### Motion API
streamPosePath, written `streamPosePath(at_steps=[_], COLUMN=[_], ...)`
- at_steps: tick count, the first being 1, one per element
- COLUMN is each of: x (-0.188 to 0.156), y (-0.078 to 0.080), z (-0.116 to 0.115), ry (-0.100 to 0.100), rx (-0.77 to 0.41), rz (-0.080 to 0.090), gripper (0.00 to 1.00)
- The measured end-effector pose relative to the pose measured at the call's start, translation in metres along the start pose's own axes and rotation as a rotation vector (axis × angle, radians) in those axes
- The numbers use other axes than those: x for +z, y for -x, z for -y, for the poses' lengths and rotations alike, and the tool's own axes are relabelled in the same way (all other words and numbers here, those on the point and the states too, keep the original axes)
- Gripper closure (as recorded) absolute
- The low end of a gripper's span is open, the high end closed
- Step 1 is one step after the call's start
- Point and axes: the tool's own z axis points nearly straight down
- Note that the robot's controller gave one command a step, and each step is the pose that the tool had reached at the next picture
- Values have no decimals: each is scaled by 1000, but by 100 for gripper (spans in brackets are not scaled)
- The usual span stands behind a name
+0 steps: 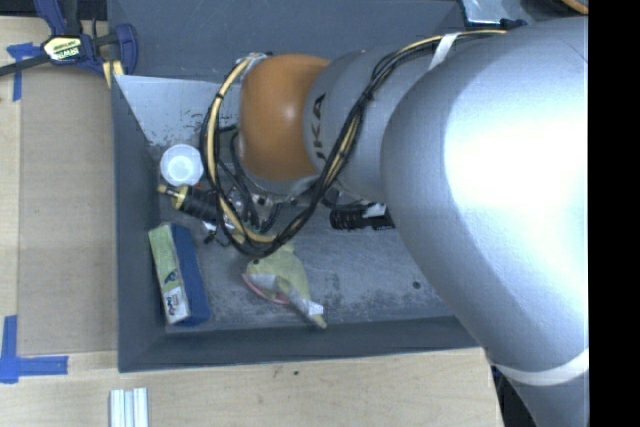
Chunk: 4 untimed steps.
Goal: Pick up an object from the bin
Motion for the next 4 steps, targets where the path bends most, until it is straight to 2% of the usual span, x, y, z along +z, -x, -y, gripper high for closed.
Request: streamPosePath(at_steps=[1, 2, 4], x=[-12, -42, -68], y=[-1, 0, 1], z=[4, 4, 5], ry=[-9, -6, -5], rx=[0, 1, 1], rz=[-3, 1, 3], gripper=[100, 100, 100])
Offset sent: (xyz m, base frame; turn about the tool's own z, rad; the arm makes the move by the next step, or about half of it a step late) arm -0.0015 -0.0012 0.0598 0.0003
